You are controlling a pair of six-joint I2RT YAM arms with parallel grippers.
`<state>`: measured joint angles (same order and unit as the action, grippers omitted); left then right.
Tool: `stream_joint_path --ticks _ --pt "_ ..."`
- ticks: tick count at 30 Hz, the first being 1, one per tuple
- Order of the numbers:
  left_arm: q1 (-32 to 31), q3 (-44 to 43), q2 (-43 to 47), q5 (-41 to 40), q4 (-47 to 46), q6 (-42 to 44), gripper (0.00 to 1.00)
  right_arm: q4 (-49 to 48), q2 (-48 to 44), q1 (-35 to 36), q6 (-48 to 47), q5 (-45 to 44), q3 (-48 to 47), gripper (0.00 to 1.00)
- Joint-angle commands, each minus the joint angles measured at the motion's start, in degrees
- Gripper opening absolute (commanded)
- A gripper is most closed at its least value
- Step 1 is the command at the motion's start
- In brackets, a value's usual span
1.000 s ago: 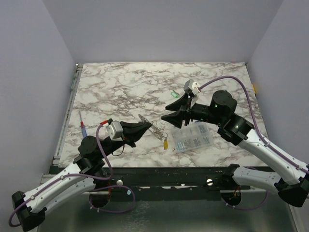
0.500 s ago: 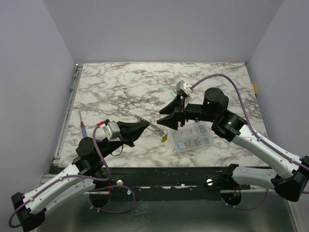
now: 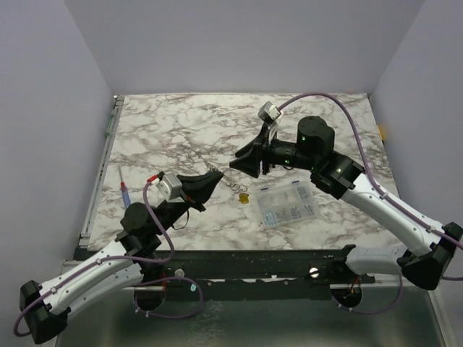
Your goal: Put the keys on the keyring
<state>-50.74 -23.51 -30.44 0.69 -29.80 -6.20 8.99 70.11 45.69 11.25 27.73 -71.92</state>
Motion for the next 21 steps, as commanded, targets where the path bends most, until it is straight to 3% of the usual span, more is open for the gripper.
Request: stream_joint_path --ticks 1,7,16,21 --pt "-0.17 1.33 -0.29 -2.9 -5.69 -0.99 0.0 4.27 -0.12 0.1 0.58 -5.98 0.66 0.5" --pt "-0.17 1.79 -0.2 -1.06 -6.86 -1.43 0.0 0.59 0.01 0.12 1.86 -7.87 4.53 0.51" --pt "-0.15 2.17 0.48 -1.5 -7.2 -1.35 0.0 -2.41 -0.69 0.1 1.94 -2.25 6.66 0.51" --pt "-0.15 2.5 0.36 -1.57 -7.29 -1.34 0.0 -3.57 -3.99 0.08 1.74 -5.24 7.95 0.51"
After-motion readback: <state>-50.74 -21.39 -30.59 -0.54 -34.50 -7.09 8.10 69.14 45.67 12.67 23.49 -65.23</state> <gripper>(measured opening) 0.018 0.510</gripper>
